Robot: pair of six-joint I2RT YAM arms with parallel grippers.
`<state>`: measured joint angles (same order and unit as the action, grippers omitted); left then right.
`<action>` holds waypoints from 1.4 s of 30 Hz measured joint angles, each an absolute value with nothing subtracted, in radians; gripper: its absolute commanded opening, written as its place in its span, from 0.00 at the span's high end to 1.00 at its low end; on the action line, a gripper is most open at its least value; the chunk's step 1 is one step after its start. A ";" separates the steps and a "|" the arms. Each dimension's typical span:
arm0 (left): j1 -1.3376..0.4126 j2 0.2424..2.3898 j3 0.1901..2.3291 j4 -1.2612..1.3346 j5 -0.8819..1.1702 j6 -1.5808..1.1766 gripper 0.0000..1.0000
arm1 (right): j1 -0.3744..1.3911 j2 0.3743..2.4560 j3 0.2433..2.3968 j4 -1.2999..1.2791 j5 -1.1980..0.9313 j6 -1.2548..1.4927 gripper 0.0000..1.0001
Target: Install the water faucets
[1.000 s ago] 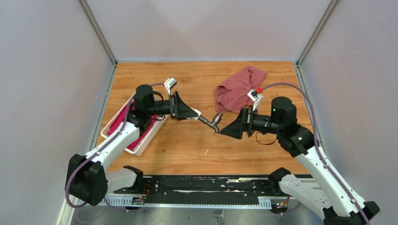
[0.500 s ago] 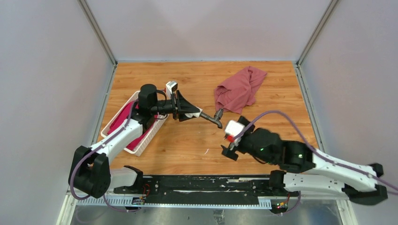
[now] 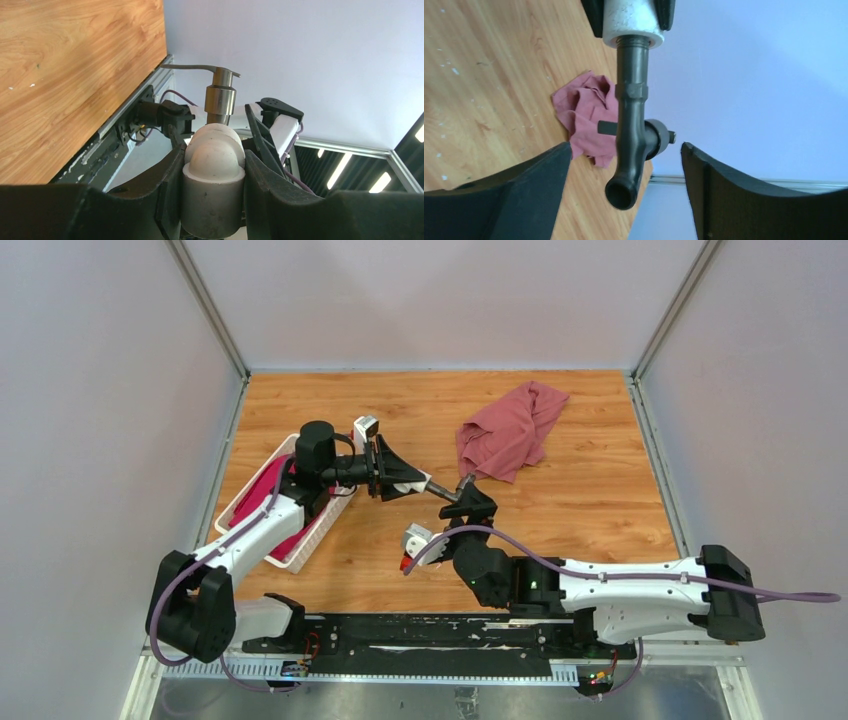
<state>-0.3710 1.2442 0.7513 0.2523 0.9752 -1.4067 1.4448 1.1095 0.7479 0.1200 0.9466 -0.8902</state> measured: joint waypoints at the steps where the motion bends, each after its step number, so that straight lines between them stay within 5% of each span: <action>1: -0.371 1.244 0.751 0.252 0.975 -1.407 1.00 | 1.438 1.119 0.748 0.144 0.950 -0.904 0.29; 8: -0.371 1.239 0.751 0.252 0.980 -1.406 1.00 | 1.389 1.120 0.764 0.175 0.935 -0.897 0.58; 10: -0.371 1.238 0.751 0.254 0.982 -1.405 1.00 | 1.376 1.106 0.776 0.137 0.906 -0.852 0.72; 12: -0.370 1.236 0.751 0.261 0.984 -1.401 1.00 | 1.369 1.090 0.793 0.083 0.866 -0.795 0.97; 13: -0.370 1.234 0.751 0.261 0.987 -1.398 1.00 | 1.364 1.080 0.805 0.044 0.840 -0.758 1.00; 27: -0.369 1.168 0.768 0.265 1.082 -1.195 1.00 | 1.224 0.966 0.946 -0.284 0.379 -0.240 1.00; 34: -0.370 1.117 0.770 0.281 1.124 -1.050 1.00 | 0.859 0.931 0.950 -0.285 -0.348 0.139 1.00; 39: -0.352 1.114 0.770 0.286 1.134 -0.982 1.00 | 0.644 1.056 0.855 -0.030 -0.864 0.558 1.00; 40: -0.344 1.114 0.770 0.282 1.134 -0.973 1.00 | 0.628 1.092 0.840 0.033 -0.934 0.632 0.99; 42: -0.340 1.113 0.770 0.279 1.136 -0.969 1.00 | 0.617 1.151 0.822 0.129 -1.041 0.756 0.76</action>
